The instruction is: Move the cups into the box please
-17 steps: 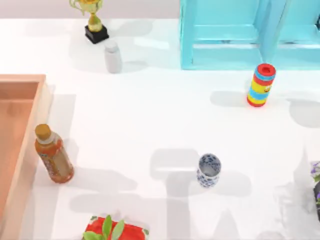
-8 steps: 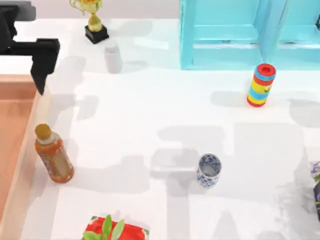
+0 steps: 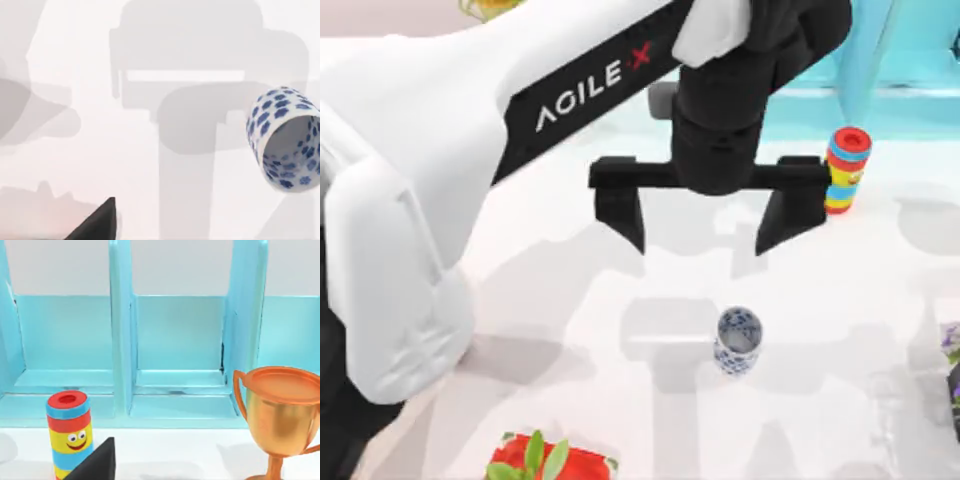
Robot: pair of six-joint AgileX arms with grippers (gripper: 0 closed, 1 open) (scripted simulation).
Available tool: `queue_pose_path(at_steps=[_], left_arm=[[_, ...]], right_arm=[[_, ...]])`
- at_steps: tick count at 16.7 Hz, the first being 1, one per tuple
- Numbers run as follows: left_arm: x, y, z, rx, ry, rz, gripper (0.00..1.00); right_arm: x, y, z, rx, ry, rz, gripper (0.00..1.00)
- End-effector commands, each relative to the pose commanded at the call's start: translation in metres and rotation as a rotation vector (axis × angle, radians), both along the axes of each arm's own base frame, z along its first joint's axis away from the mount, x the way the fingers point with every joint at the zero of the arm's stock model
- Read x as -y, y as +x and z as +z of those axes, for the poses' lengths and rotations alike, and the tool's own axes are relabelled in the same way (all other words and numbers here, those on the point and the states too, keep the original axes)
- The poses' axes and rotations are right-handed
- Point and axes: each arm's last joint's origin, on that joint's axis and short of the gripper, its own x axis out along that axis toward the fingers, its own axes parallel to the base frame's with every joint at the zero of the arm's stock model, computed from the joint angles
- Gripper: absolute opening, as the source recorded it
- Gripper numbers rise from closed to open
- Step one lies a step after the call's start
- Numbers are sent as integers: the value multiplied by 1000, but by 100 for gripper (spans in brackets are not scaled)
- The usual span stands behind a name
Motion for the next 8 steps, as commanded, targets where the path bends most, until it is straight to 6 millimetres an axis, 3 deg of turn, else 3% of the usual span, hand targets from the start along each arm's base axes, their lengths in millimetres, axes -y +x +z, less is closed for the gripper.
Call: queue_pose_path(at_steps=[3,8], left_arm=[[45,-26,-13,16,-19,3,100],[53,-31,-16,19,-24,3,100]], right_arm=[[0,0,0,0,0,0,100],[0,0,0,0,0,0,100]])
